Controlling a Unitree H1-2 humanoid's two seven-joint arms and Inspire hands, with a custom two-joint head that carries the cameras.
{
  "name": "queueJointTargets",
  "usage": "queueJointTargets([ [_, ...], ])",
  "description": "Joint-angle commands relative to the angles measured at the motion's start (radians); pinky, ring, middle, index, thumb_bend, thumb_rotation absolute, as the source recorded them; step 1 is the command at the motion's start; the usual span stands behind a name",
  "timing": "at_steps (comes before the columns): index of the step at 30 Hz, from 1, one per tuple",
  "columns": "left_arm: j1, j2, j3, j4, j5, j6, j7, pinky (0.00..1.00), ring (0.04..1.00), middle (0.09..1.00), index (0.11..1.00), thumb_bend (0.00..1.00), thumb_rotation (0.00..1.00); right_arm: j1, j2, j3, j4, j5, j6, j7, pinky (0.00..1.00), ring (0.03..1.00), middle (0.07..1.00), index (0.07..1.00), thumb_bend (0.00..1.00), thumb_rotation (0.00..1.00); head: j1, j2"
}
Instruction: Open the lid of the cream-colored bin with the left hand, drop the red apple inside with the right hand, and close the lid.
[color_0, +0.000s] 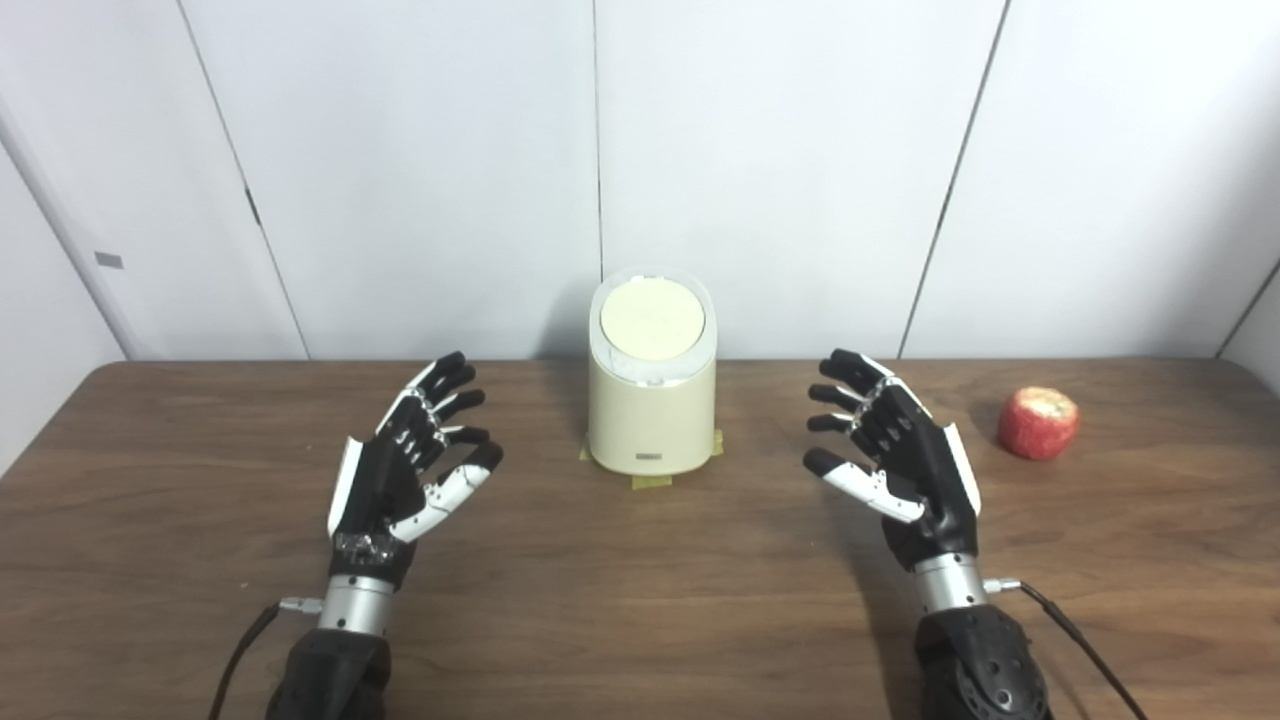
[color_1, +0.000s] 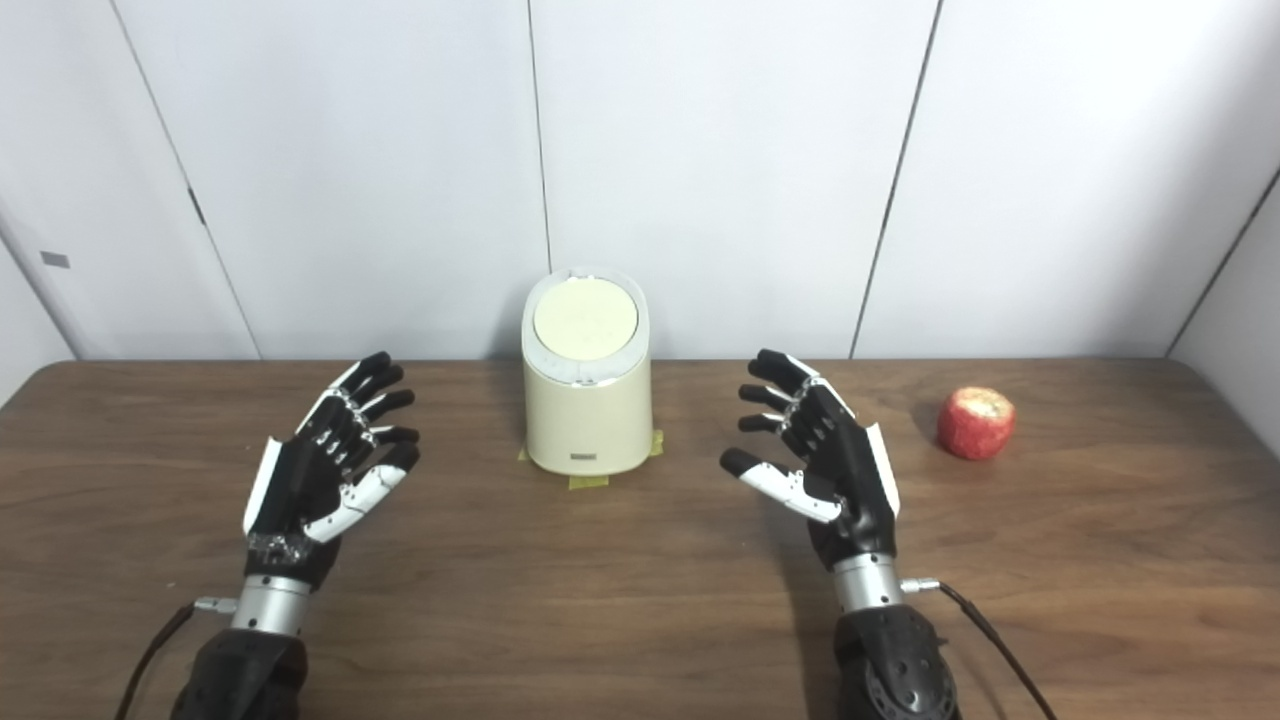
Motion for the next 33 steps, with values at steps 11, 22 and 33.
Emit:
queueJointTargets([
  [11, -0.028, 0.000, 0.000, -0.011, -0.002, -0.028, 0.008, 0.63, 0.787, 0.848, 0.869, 0.73, 0.31, -0.028, -0.005, -0.007, -0.031, 0.013, -0.011, 0.005, 0.58, 0.723, 0.788, 0.777, 0.86, 0.28, 0.001, -0.001],
  [22, -0.073, -0.018, -0.019, -0.075, 0.056, 0.078, 0.038, 0.79, 0.921, 0.955, 0.955, 0.78, 0.44, -0.038, -0.006, -0.008, 0.003, 0.030, -0.034, 0.023, 0.56, 0.706, 0.783, 0.772, 0.85, 0.26, 0.006, -0.015],
  [33, -0.297, -0.037, -0.047, -0.172, 0.255, 0.448, 0.157, 1.00, 1.000, 1.000, 1.000, 0.82, 0.38, -0.045, -0.002, -0.007, 0.011, 0.035, -0.030, 0.021, 0.56, 0.709, 0.782, 0.772, 0.85, 0.27, 0.007, -0.023],
])
